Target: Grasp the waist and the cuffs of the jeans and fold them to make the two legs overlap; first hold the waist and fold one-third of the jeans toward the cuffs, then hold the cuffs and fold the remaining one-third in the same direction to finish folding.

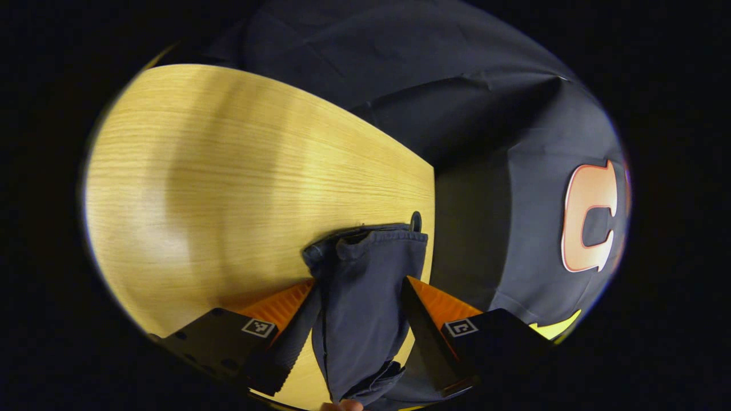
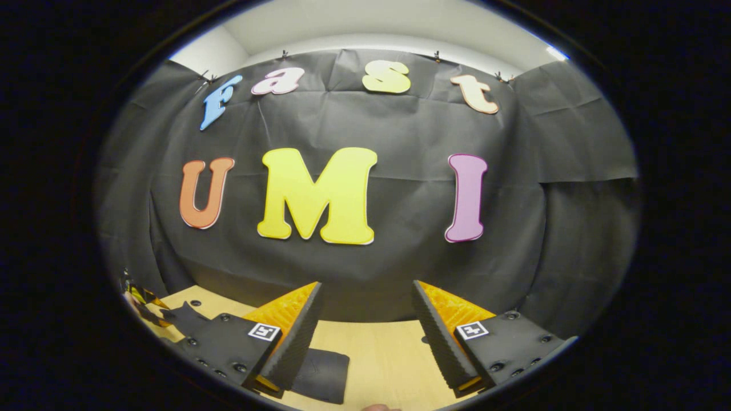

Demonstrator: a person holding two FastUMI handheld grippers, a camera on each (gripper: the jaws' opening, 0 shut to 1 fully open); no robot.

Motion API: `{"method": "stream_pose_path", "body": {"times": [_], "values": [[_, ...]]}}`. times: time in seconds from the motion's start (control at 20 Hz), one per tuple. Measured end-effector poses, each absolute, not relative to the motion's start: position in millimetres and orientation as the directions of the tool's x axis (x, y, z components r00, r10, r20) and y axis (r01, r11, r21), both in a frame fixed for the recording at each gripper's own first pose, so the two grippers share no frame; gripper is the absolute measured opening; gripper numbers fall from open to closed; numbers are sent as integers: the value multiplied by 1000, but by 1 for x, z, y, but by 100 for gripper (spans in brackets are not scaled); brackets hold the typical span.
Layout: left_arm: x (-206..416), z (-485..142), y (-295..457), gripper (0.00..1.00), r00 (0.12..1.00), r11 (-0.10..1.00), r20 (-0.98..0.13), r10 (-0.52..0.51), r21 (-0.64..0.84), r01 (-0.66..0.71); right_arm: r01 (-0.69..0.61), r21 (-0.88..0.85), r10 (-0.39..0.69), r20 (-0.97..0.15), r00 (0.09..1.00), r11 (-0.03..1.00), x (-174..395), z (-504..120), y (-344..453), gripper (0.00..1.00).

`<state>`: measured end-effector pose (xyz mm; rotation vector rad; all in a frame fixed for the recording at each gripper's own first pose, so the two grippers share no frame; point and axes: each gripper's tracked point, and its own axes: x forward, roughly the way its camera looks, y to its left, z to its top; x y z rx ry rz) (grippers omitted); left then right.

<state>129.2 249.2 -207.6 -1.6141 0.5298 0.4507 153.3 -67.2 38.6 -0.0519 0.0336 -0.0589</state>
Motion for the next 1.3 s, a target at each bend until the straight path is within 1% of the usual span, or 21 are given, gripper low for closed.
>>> {"method": "stream_pose_path", "body": {"times": [0.05,0.1,0.15,0.2,0.25,0.3,0.35,0.4,0.45,0.55,0.6,0.65,0.7,0.8,1.05,1.15,1.2,1.25,1.3], "values": [[133,-214,245,88,816,-80,-571,-88,-813,-577,63,-57,-65,-36,997,996,154,38,-70,96],[133,-223,239,73,807,-76,-583,-94,-804,-590,67,-58,-69,-38,997,996,155,39,-73,93],[134,-228,240,55,815,-92,-572,-90,-810,-579,72,-60,-75,-43,996,996,156,38,-76,93],[139,-230,241,36,834,-130,-546,-81,-824,-552,77,-61,-80,-47,996,995,155,38,-79,93],[143,-228,243,18,848,-154,-523,-82,-834,-529,82,-60,-85,-48,995,995,154,39,-83,96],[143,-227,239,15,858,-161,-507,-83,-843,-514,86,-60,-89,-48,995,994,153,40,-87,96],[142,-225,240,12,866,-156,-493,-82,-852,-500,91,-60,-94,-49,994,994,154,40,-89,99],[142,-224,239,11,870,-140,-485,-83,-859,-493,94,-60,-97,-49,994,994,154,40,-91,93],[141,-222,240,6,877,-127,-473,-85,-868,-480,98,-60,-101,-50,994,993,155,39,-93,94],[143,-214,241,5,893,-120,-444,-79,-885,-451,101,-58,-104,-54,993,993,156,37,-93,96],[143,-210,240,5,898,-110,-432,-78,-892,-439,100,-58,-104,-53,993,993,157,36,-93,93],[142,-206,240,4,902,-97,-426,-72,-897,-432,96,-61,-99,-55,994,994,157,35,-92,96],[140,-200,240,5,906,-76,-418,-69,-903,-423,93,-66,-97,-56,994,993,156,34,-91,93],[141,-184,236,5,915,-2,-398,-56,-917,-399,85,-65,-89,-62,994,994,156,30,-91,93],[143,-122,216,4,947,131,-316,-50,-942,-308,76,-59,-80,-63,995,995,150,29,-95,93],[145,-93,199,5,957,207,-283,-56,-941,-266,74,-53,-78,-62,995,996,145,30,-99,93],[146,-77,186,5,963,249,-263,-64,-938,-239,72,-53,-75,-63,995,996,146,29,-100,96],[147,-60,172,5,968,280,-240,-78,-937,-210,70,-53,-73,-65,995,996,144,29,-101,93],[148,-41,155,4,972,300,-216,-96,-937,-178,69,-54,-73,-65,995,996,143,28,-104,93]]}}
